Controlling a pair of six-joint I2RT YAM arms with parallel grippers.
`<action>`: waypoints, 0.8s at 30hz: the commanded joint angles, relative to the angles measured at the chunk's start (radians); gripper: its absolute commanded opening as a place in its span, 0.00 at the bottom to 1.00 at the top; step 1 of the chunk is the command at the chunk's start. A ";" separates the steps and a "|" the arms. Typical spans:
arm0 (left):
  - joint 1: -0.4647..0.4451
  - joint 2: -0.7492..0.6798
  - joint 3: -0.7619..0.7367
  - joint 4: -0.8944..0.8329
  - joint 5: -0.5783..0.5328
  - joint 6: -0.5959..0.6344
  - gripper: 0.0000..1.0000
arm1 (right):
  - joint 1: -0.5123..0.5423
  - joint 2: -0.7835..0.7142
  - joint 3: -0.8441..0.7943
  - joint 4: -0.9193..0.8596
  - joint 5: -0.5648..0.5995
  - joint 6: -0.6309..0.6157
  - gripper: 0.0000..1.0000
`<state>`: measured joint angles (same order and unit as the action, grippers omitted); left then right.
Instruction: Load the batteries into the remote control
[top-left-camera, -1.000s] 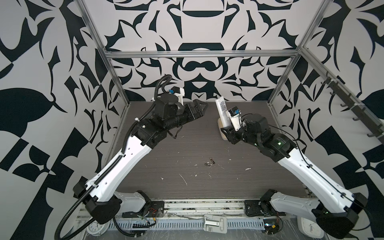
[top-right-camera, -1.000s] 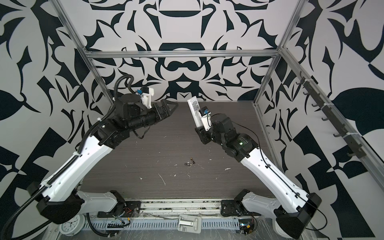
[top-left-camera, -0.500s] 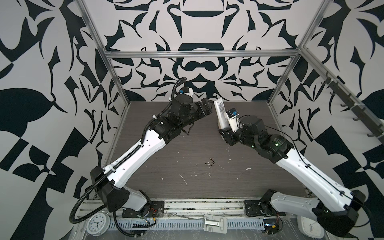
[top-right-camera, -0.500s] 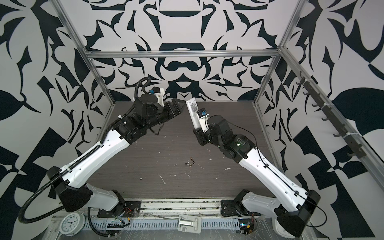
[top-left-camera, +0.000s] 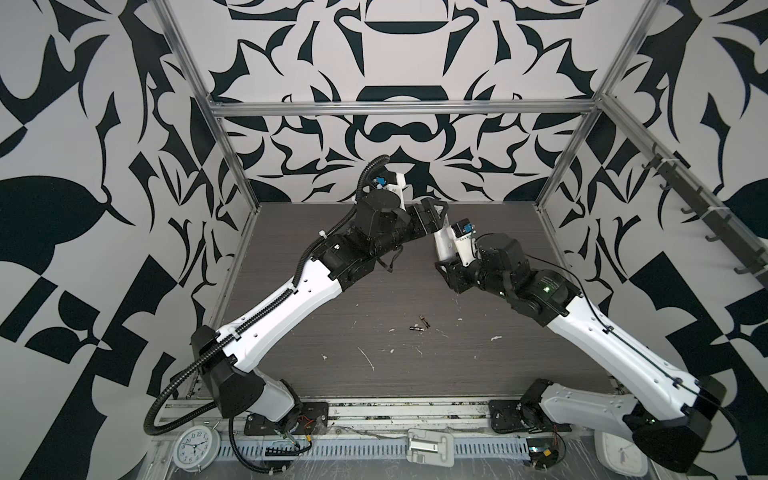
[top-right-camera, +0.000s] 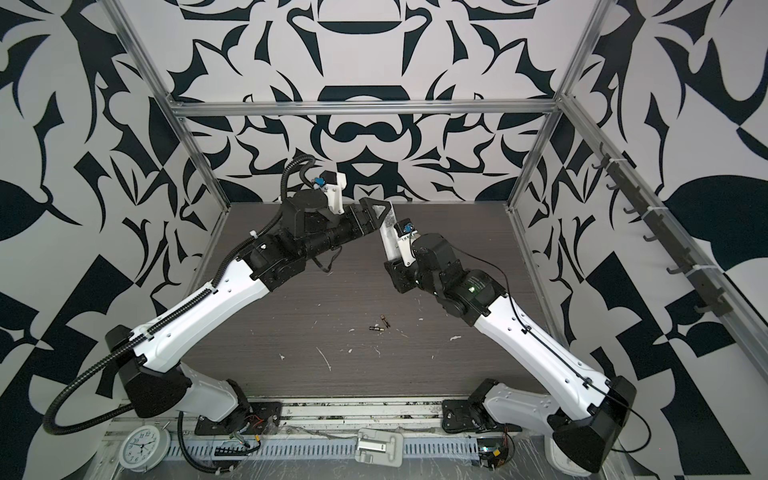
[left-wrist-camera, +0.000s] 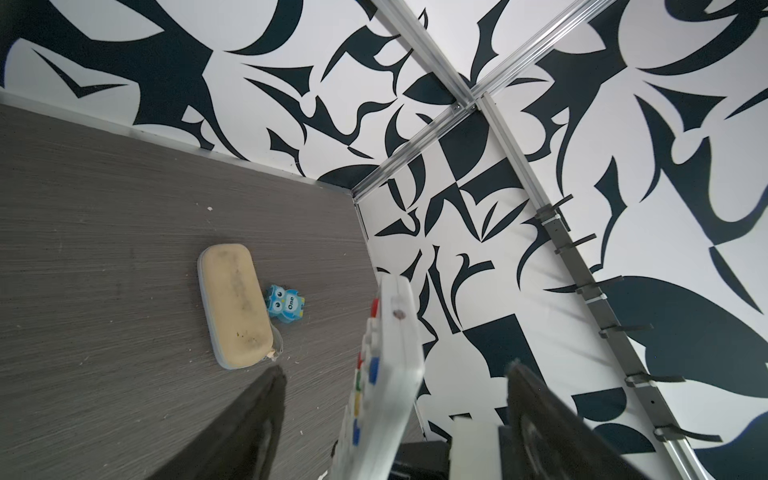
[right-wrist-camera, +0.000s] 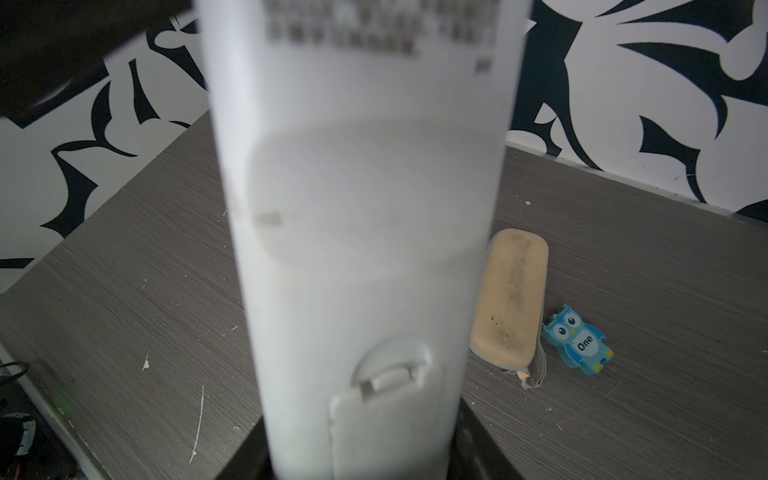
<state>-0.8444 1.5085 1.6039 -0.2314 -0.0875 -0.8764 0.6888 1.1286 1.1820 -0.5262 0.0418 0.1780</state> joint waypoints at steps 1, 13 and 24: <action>0.000 0.034 0.044 -0.030 -0.011 -0.012 0.80 | 0.005 -0.027 0.008 0.065 -0.035 0.010 0.00; -0.015 0.059 0.034 -0.077 -0.068 -0.031 0.56 | 0.011 -0.026 0.010 0.061 -0.026 0.000 0.00; -0.014 0.052 0.001 -0.066 -0.049 -0.016 0.14 | 0.030 0.008 0.033 0.043 -0.034 -0.037 0.00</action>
<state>-0.8593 1.5757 1.6104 -0.2928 -0.1413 -0.8852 0.7086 1.1458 1.1809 -0.5243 0.0093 0.1558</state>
